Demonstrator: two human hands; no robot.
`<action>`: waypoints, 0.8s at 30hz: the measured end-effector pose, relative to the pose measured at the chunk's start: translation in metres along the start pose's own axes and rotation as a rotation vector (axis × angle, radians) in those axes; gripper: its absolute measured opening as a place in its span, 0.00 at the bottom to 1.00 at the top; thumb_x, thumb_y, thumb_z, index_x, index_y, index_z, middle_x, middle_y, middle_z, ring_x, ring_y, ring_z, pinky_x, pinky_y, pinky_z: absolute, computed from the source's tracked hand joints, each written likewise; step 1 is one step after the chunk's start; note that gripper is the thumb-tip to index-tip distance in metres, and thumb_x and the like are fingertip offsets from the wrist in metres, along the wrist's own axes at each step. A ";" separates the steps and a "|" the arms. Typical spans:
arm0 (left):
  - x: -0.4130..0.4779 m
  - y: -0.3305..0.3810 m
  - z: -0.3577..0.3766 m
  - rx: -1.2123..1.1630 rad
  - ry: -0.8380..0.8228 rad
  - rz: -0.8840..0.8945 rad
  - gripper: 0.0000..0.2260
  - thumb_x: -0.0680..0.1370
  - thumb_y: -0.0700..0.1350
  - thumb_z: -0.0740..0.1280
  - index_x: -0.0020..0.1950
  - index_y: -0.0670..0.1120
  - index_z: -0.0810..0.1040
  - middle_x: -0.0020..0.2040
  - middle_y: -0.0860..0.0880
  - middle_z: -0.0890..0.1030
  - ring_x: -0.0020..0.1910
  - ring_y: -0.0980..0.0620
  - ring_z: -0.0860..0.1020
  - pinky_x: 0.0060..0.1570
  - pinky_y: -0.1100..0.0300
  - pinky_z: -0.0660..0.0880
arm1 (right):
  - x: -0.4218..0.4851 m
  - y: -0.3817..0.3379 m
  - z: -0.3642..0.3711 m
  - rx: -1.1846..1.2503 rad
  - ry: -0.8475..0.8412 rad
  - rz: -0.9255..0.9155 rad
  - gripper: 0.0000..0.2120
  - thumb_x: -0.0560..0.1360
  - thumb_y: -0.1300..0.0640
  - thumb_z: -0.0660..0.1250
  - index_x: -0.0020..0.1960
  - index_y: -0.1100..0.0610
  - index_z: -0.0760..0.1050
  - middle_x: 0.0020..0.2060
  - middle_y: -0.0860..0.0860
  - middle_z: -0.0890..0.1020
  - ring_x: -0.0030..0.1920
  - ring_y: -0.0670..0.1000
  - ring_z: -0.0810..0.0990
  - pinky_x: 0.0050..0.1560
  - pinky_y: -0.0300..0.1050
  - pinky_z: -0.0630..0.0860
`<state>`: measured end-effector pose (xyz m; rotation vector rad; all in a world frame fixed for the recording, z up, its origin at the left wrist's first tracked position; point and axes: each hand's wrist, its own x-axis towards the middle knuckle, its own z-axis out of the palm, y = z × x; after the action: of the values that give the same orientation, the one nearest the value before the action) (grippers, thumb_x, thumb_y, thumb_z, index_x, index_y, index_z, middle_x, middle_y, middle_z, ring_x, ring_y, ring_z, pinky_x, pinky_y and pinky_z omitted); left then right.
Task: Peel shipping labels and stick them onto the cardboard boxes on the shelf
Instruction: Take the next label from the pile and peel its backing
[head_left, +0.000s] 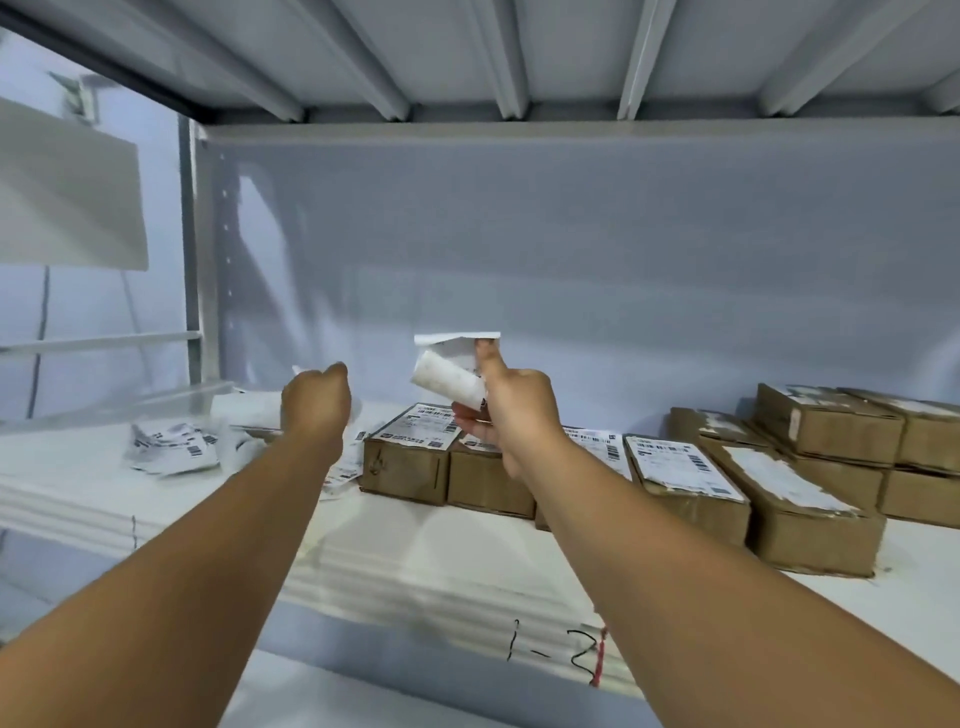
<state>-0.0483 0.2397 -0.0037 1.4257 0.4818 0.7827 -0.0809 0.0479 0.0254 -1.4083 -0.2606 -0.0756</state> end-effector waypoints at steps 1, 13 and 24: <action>0.008 -0.001 0.005 -0.062 -0.041 -0.058 0.09 0.77 0.51 0.61 0.43 0.45 0.70 0.43 0.43 0.76 0.47 0.42 0.74 0.45 0.55 0.72 | 0.004 0.003 0.001 0.001 0.001 0.019 0.19 0.76 0.43 0.65 0.42 0.60 0.75 0.42 0.58 0.79 0.33 0.54 0.79 0.38 0.46 0.82; 0.015 -0.002 0.009 -0.093 -0.052 -0.023 0.25 0.76 0.64 0.58 0.64 0.48 0.73 0.75 0.47 0.61 0.71 0.45 0.63 0.64 0.51 0.61 | 0.022 0.010 0.007 0.034 -0.022 0.107 0.17 0.78 0.47 0.63 0.53 0.62 0.73 0.42 0.58 0.78 0.30 0.51 0.79 0.33 0.42 0.81; -0.132 0.052 0.023 -0.170 -0.552 0.270 0.10 0.78 0.34 0.63 0.38 0.44 0.69 0.41 0.45 0.74 0.41 0.49 0.76 0.48 0.56 0.78 | -0.020 -0.022 -0.039 -0.004 0.118 0.131 0.21 0.74 0.44 0.68 0.55 0.61 0.75 0.40 0.55 0.79 0.30 0.51 0.78 0.34 0.43 0.80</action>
<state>-0.1302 0.1265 0.0291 1.4869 -0.2005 0.5880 -0.0990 0.0036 0.0367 -1.4162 -0.0704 -0.0517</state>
